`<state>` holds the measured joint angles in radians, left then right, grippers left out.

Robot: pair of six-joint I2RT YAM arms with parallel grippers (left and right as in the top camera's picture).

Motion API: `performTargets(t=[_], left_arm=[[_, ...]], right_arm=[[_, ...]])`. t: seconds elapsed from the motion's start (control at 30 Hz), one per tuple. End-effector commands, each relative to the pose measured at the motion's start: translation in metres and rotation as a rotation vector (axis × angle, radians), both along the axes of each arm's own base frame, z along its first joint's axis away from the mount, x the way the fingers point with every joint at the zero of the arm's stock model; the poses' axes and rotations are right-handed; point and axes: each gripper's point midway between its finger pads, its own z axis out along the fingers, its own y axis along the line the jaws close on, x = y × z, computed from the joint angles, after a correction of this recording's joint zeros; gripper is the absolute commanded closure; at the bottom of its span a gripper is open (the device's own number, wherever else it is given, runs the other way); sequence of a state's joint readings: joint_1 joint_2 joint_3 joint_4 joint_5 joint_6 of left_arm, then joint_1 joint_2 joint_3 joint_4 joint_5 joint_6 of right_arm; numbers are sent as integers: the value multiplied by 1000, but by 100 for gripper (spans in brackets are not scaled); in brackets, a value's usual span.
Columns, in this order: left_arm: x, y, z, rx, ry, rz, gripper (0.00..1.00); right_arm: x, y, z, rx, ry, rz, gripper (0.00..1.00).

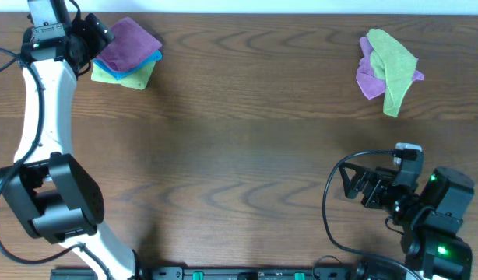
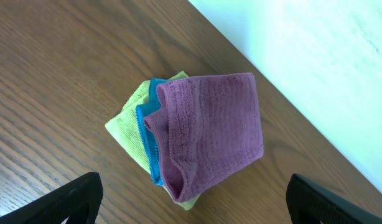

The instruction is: Fold the cloth

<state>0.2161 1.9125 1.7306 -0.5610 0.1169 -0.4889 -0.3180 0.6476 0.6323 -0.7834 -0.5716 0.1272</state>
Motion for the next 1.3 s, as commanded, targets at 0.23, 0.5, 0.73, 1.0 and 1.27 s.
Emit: performTargets(t=[0.23,0.5,0.73,1.0,1.27], left_arm=[[-9,-25,17,-96,-9,-111,5],[-54,-48,26,-43,100,-230,5],[-118,-51,22,47,118,-206,5],[-187,-63,10,120,-82,-191,4],[-263,-72,-24,245,-160,-161,5]], right_arm=[[0,-1,-1,13,5,-14,1],[0,-1,-1,13,5,-14,1],[0,-1,-1,13,5,-14,1],[0,-1,-1,14,5,-14,1],[0,-1,-1,13,5,-14,1]])
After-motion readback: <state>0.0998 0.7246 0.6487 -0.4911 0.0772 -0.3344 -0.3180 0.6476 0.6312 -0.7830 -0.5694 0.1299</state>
